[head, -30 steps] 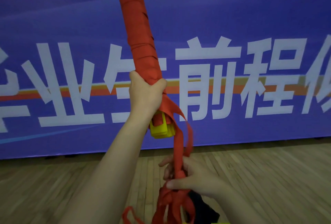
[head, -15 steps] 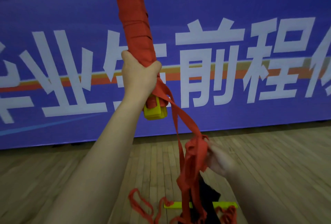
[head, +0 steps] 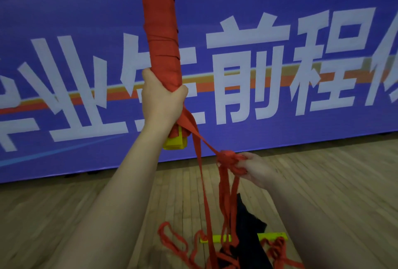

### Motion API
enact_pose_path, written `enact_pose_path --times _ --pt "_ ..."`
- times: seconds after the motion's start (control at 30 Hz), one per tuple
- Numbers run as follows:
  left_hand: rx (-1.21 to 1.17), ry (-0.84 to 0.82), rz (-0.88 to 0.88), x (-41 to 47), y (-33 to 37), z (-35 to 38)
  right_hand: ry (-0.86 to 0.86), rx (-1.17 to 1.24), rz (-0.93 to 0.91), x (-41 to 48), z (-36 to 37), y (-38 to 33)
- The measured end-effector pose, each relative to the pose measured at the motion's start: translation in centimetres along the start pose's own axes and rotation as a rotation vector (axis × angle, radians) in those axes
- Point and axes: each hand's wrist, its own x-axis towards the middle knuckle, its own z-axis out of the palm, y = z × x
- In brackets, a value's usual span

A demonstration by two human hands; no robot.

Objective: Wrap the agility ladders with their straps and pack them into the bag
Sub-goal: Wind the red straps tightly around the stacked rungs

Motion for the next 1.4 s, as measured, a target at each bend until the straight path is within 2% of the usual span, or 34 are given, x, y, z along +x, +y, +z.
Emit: enact_pose_path --times 0.07,0.13,0.2,0.27,0.33,0.4,0.53,0.73,0.87,1.03,1.17,1.27,1.4 --pt "0.004 -0.012 -0.004 0.0 0.1 0.1 -0.167 -0.113 -0.030 -0.6 0.3 -1.1" --pt "0.002 -0.016 -0.013 0.0 0.1 0.0 -0.280 -0.088 0.020 -1.0 -0.2 -1.7" --pt "0.008 -0.008 -0.028 0.3 0.0 -0.2 -0.236 0.109 0.097 -0.8 -1.4 -0.9" --pt "0.005 0.007 -0.033 0.5 -0.4 -0.5 -0.164 0.371 0.077 -0.6 -3.2 0.3" --pt "-0.014 0.030 -0.034 0.6 -0.7 -0.8 -0.180 0.571 0.010 -0.9 -4.4 1.3" --pt "-0.025 0.052 -0.041 0.5 -0.8 -0.8 -0.194 0.678 0.035 -1.2 -4.8 1.5" --pt "-0.071 0.070 -0.070 0.6 -0.9 -0.8 -0.063 0.623 0.196 -1.1 -3.8 -0.1" --pt "-0.081 0.055 -0.125 0.5 -1.5 -1.3 0.133 0.552 0.150 0.1 -1.6 -1.5" --pt "-0.066 0.064 -0.112 0.0 -2.0 -1.2 0.266 0.563 0.223 0.8 -1.3 -0.8" --pt "-0.035 0.066 -0.089 -0.8 -2.2 -1.2 0.204 0.645 0.326 1.0 -1.7 -0.4" --pt "0.020 0.047 -0.048 -0.7 -2.2 -1.9 0.192 0.720 0.259 0.9 -2.5 -0.3" --pt "0.064 0.050 -0.031 -0.4 -2.1 -2.4 0.081 0.717 0.212 0.5 -3.2 0.2" --pt "0.061 0.054 -0.012 -0.6 -1.7 -2.4 -0.017 0.502 0.193 0.0 -3.8 0.0"
